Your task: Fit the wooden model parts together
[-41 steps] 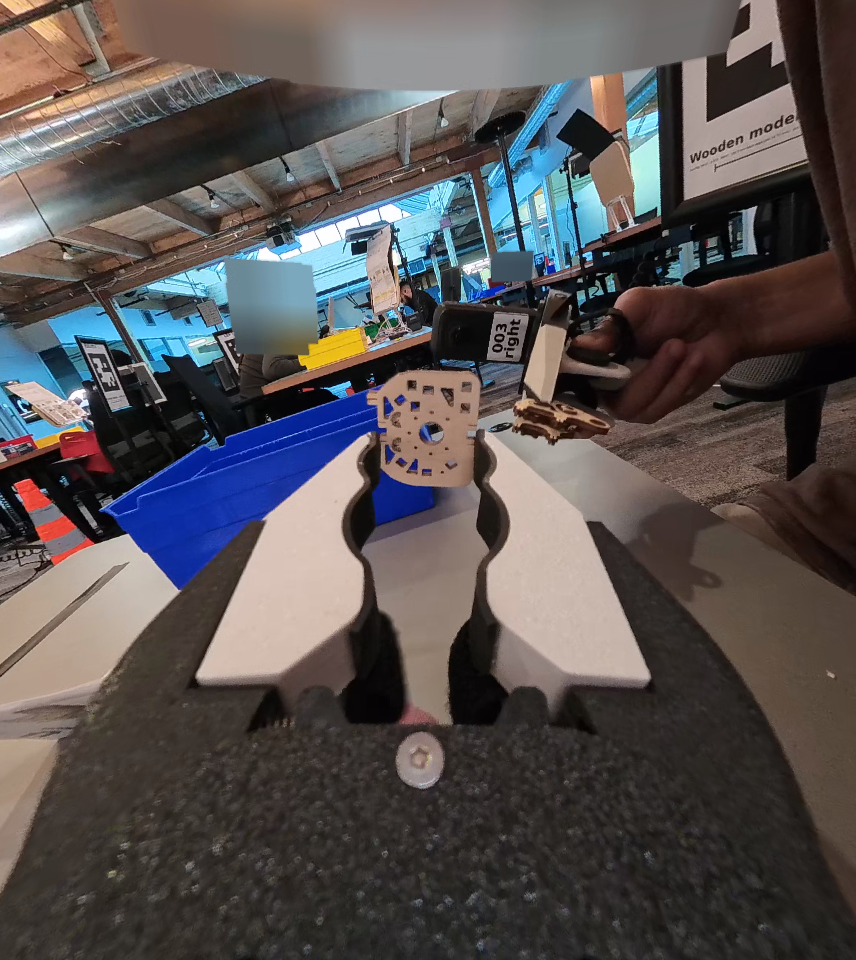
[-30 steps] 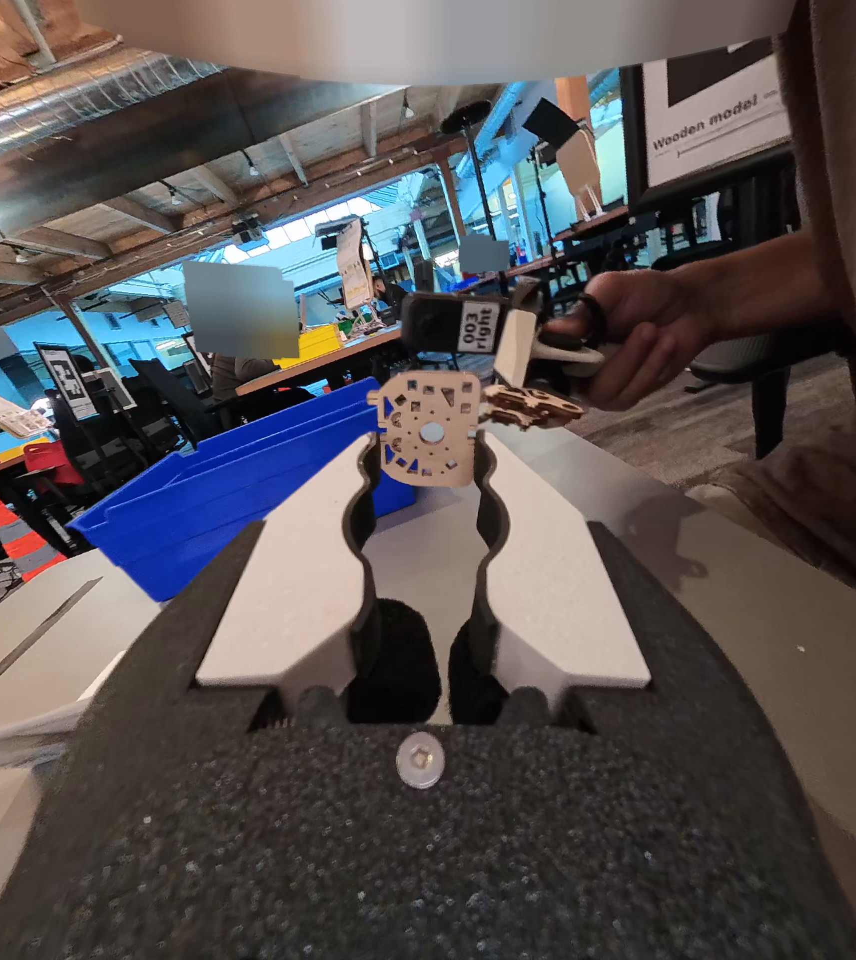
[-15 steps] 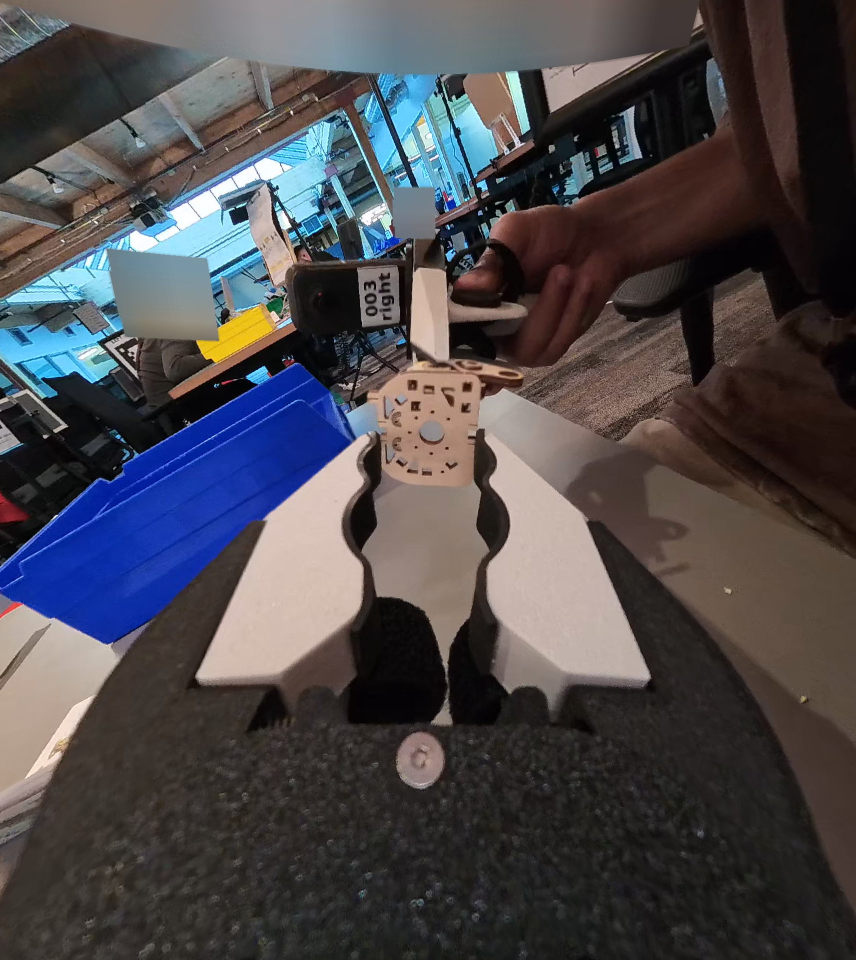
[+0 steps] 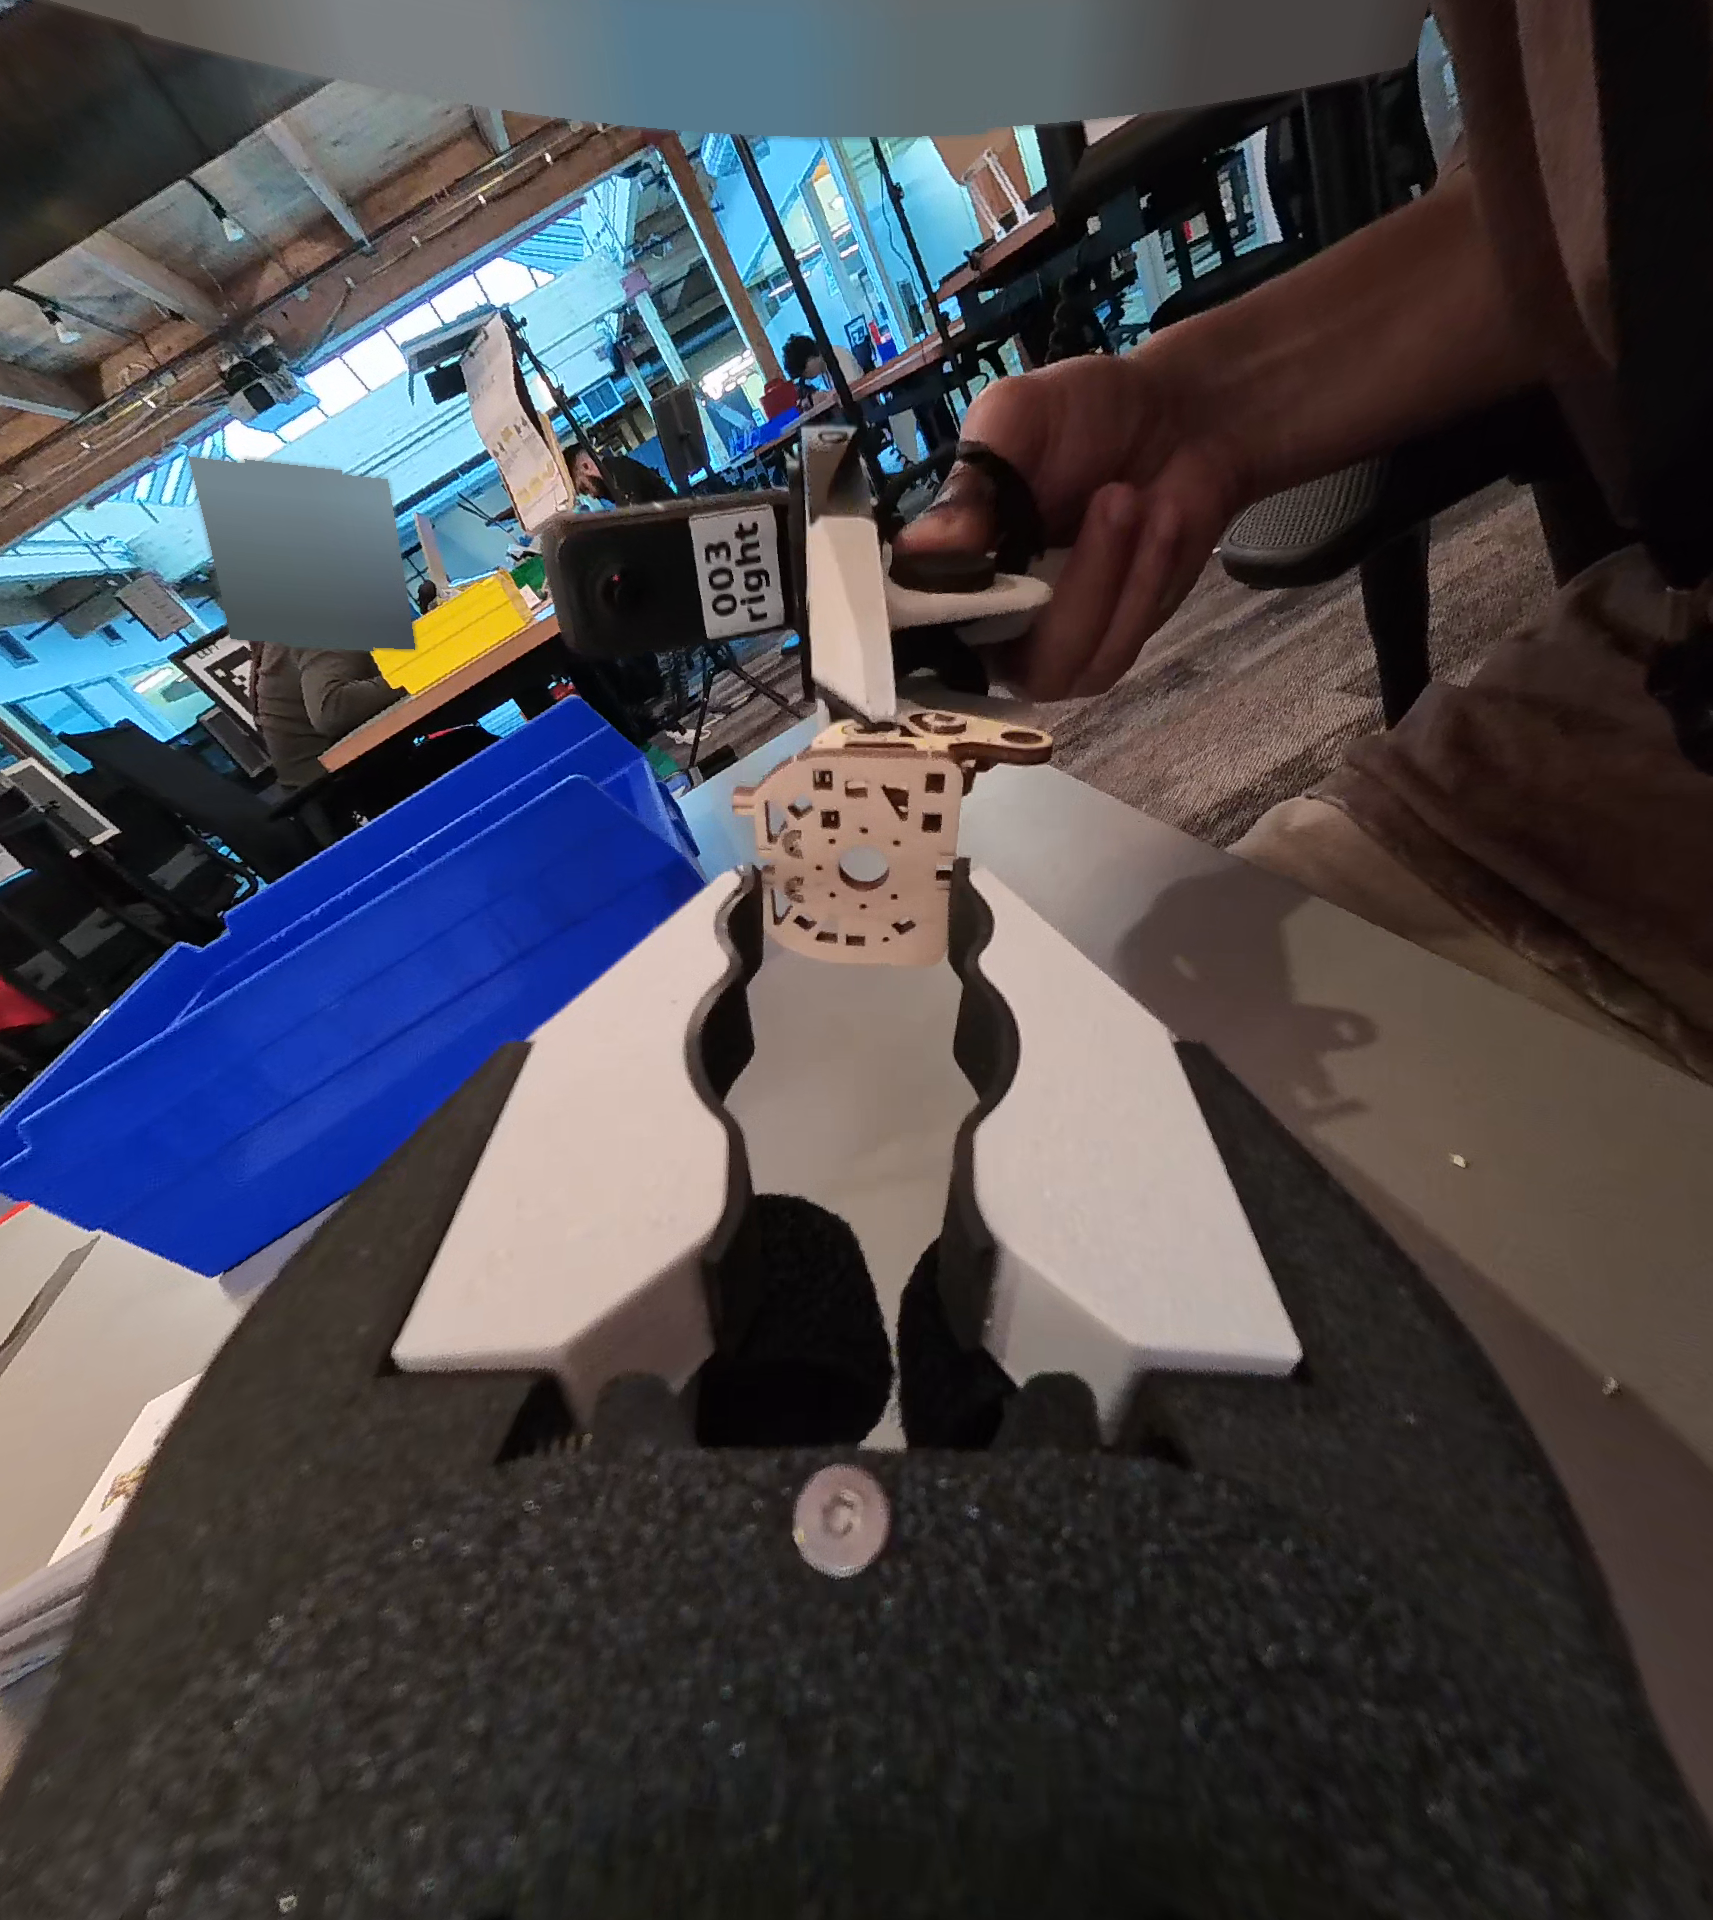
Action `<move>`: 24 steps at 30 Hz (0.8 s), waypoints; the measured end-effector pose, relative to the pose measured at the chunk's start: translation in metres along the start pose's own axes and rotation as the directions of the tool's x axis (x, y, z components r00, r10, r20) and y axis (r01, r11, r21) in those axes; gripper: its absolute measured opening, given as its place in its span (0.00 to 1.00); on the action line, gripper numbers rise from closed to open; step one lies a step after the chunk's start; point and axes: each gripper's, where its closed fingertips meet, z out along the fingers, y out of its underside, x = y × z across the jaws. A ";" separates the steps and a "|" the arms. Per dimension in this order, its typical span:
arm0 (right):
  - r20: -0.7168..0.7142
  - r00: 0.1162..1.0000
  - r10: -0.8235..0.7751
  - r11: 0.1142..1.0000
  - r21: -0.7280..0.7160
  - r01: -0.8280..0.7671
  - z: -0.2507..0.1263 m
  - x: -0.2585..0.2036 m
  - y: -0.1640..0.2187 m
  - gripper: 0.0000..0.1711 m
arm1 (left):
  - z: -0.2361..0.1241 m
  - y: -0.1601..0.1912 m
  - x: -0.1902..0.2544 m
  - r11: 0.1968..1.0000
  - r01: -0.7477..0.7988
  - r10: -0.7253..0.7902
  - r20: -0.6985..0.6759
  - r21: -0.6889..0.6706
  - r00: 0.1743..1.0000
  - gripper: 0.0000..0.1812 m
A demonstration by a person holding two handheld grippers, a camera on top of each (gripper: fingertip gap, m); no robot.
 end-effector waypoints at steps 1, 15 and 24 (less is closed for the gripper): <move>-0.002 1.000 0.003 1.000 0.002 -0.003 0.000 0.001 0.000 0.06 | 0.000 0.001 0.000 1.000 0.000 0.000 0.000 -0.005 1.000 0.18; -0.099 0.995 0.011 1.000 -0.006 -0.011 -0.011 0.018 0.003 0.07 | 0.011 0.018 0.004 0.982 0.076 -0.079 -0.011 -0.172 0.997 0.18; 0.001 0.991 0.133 0.991 0.001 -0.133 -0.012 0.016 0.005 0.07 | 0.012 0.017 0.005 0.961 0.116 -0.123 -0.012 -0.252 0.992 0.19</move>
